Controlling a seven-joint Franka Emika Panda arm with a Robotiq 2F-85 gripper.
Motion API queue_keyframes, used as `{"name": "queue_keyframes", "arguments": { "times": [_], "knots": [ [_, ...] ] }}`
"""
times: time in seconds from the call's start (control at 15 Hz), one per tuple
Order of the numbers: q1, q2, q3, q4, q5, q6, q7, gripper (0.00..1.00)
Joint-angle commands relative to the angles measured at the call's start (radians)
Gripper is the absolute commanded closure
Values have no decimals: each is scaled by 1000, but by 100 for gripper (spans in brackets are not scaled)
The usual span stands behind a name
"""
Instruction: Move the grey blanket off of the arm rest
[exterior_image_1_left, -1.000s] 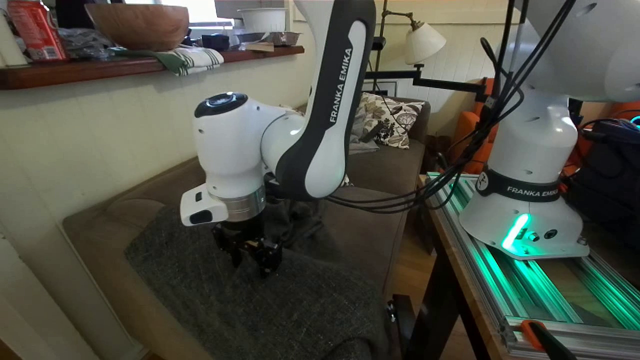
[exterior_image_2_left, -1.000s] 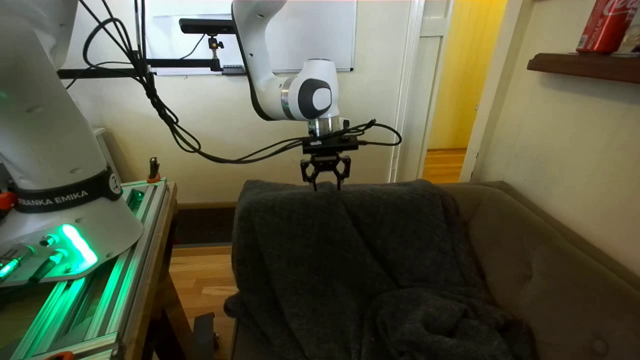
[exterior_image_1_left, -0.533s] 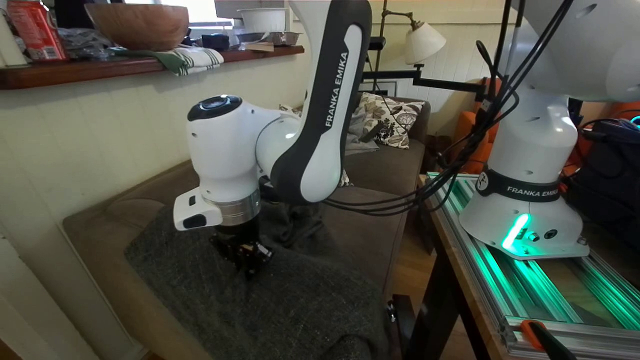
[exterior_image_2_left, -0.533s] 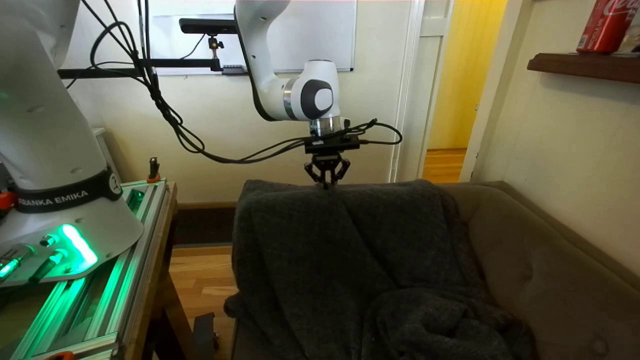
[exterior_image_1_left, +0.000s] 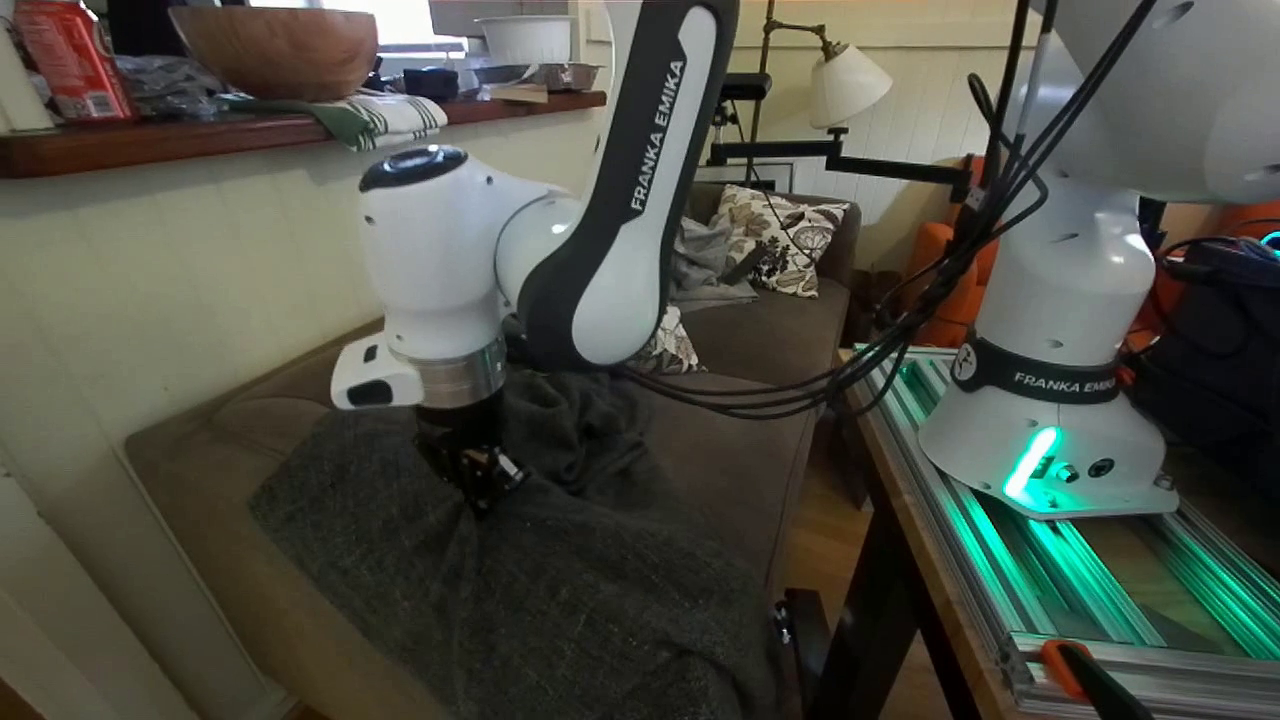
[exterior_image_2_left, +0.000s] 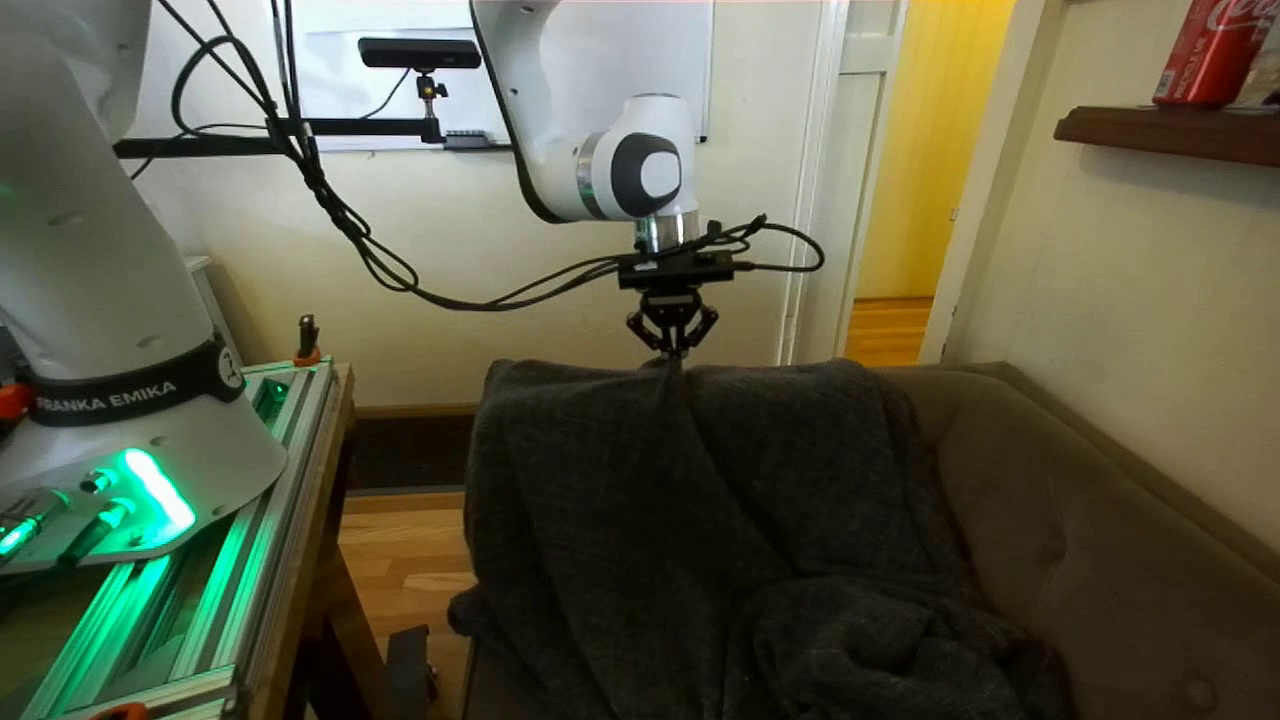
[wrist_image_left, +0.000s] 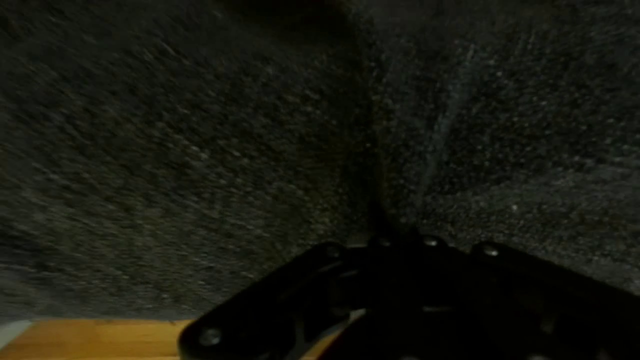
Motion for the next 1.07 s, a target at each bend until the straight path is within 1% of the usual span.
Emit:
{"name": "queue_keyframes", "arguments": {
  "times": [0.0,0.2,0.27,0.4,0.6,0.67,0.73,0.87,1.0],
  "knots": [
    [-55,-155,-51,-30,3,-48,68,99],
    [-139,-227,-80,-18,43,-95,77,99],
    [-113,-167,-62,-1,9,-65,65,97],
    [-152,-208,-77,-4,18,-83,62,97],
    [-153,-212,-76,-8,21,-83,68,97],
    [-150,-212,-75,-8,22,-83,72,99],
    [-147,-197,-94,17,13,-103,101,99],
    [-152,-170,-175,78,-40,-88,199,99],
    [-186,-167,-242,125,-80,-47,207,99]
  ]
}}
